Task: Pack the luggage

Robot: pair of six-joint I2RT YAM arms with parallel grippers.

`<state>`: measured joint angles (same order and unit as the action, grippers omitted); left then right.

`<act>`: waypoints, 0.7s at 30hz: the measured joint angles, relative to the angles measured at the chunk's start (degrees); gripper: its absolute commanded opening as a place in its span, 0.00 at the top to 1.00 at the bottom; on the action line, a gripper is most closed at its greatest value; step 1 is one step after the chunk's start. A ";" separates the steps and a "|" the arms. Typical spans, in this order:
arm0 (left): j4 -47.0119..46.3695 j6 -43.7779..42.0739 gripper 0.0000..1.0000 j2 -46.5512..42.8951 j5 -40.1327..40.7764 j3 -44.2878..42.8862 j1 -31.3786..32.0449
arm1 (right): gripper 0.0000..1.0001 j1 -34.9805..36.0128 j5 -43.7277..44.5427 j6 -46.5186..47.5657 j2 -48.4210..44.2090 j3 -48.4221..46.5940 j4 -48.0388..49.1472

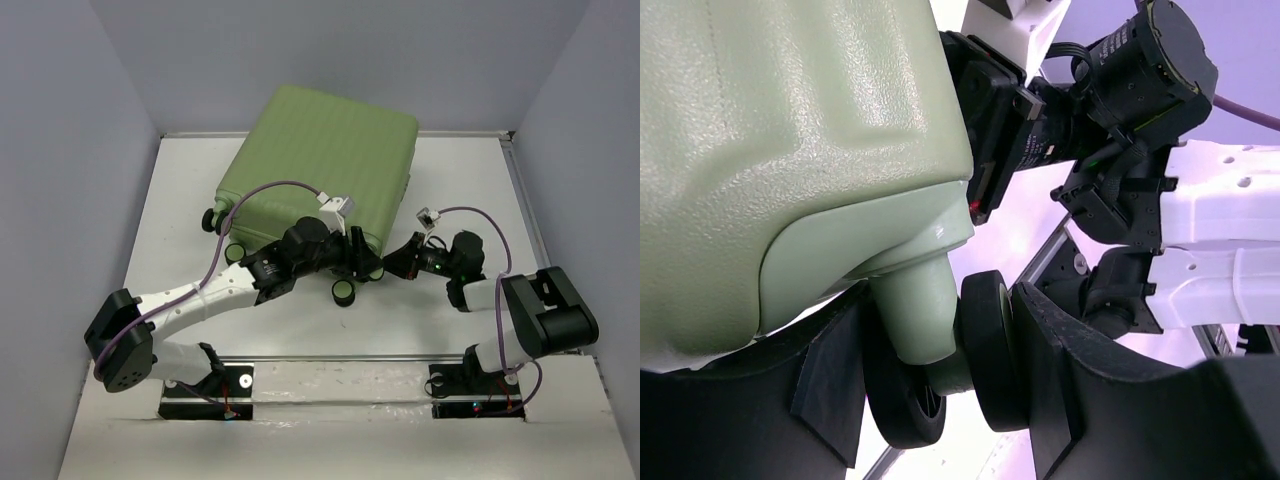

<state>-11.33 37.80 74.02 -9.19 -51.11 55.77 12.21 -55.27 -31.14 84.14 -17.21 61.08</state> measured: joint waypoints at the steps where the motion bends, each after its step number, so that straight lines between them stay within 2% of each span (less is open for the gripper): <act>1: 0.00 0.00 0.94 0.00 0.00 0.00 0.00 | 0.93 0.00 0.17 -0.13 0.26 0.00 0.24; 5: 0.00 0.07 0.94 0.00 0.00 0.00 -0.09 | 0.93 0.44 1.95 -1.03 0.61 0.59 2.08; 8: 0.00 0.42 0.94 0.00 -0.76 0.00 -0.57 | 0.93 3.65 7.82 -0.76 -3.39 3.52 1.92; 14: 2.51 1.81 0.94 0.98 -1.77 -2.51 -1.29 | 0.93 16.37 32.52 2.01 -18.14 8.92 -7.06; 17: 5.77 3.34 0.94 3.74 -1.49 -6.75 -1.22 | 0.93 24.98 51.21 3.17 -25.35 9.90 -13.53; 21: 8.92 4.63 0.94 8.39 -1.07 -13.18 -1.14 | 0.93 33.27 69.77 5.55 -27.63 9.60 -15.85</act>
<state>-2.42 42.44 82.41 -10.26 -64.29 54.63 45.47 14.50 -25.58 56.51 -7.62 45.23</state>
